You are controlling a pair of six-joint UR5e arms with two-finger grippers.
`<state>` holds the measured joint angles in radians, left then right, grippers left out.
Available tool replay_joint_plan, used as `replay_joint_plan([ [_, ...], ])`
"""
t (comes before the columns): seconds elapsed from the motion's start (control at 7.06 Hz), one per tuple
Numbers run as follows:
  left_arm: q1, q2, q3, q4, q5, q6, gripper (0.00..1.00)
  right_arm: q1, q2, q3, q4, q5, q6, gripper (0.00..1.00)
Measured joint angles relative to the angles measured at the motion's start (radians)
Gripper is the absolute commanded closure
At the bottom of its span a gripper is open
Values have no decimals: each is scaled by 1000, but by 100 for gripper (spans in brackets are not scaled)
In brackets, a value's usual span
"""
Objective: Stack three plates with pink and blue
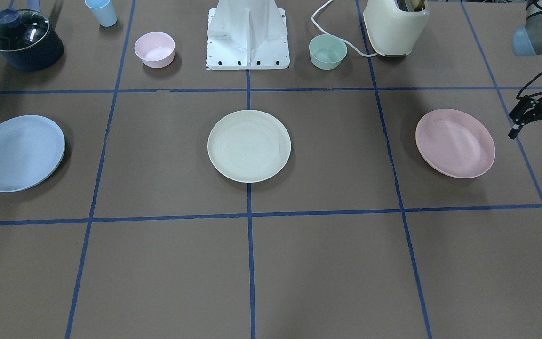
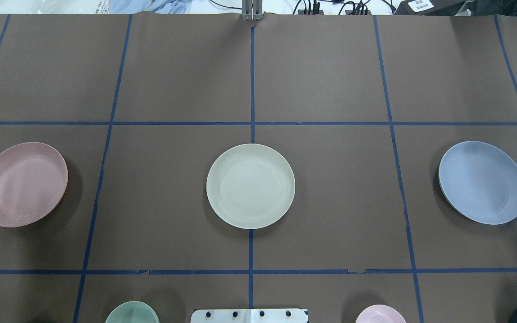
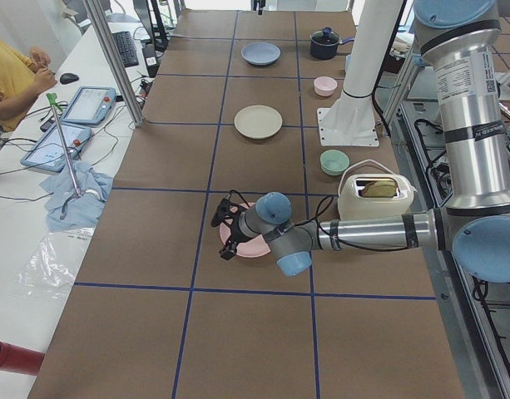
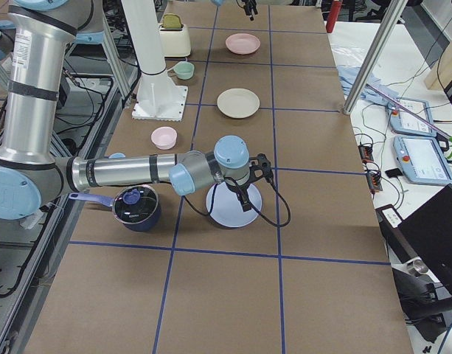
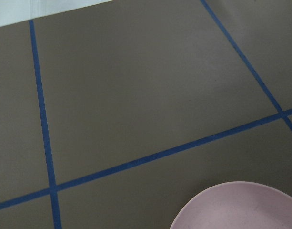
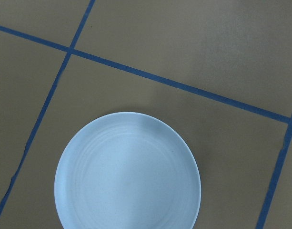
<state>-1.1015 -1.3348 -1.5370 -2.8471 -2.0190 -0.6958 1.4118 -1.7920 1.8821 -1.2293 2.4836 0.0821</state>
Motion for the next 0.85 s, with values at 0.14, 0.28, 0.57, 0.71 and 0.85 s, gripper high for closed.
replay_joint_plan([
  [0.14, 66, 1, 46, -64, 59, -70, 0, -3, -4, 0, 10, -2, 7, 0],
  [0.28, 130, 1, 73, -92, 111, -114, 0, -4, -5, 0, 14, -3, 9, 0],
  [0.57, 216, 2, 121, -135, 161, -137, 73, -5, -6, 0, 16, -3, 10, 0],
  [0.71, 238, 2, 132, -150, 168, -138, 100, -5, -7, -1, 16, -3, 10, 0],
  [0.85, 249, 2, 134, -156, 169, -137, 100, -5, -7, -1, 16, -3, 10, 0],
])
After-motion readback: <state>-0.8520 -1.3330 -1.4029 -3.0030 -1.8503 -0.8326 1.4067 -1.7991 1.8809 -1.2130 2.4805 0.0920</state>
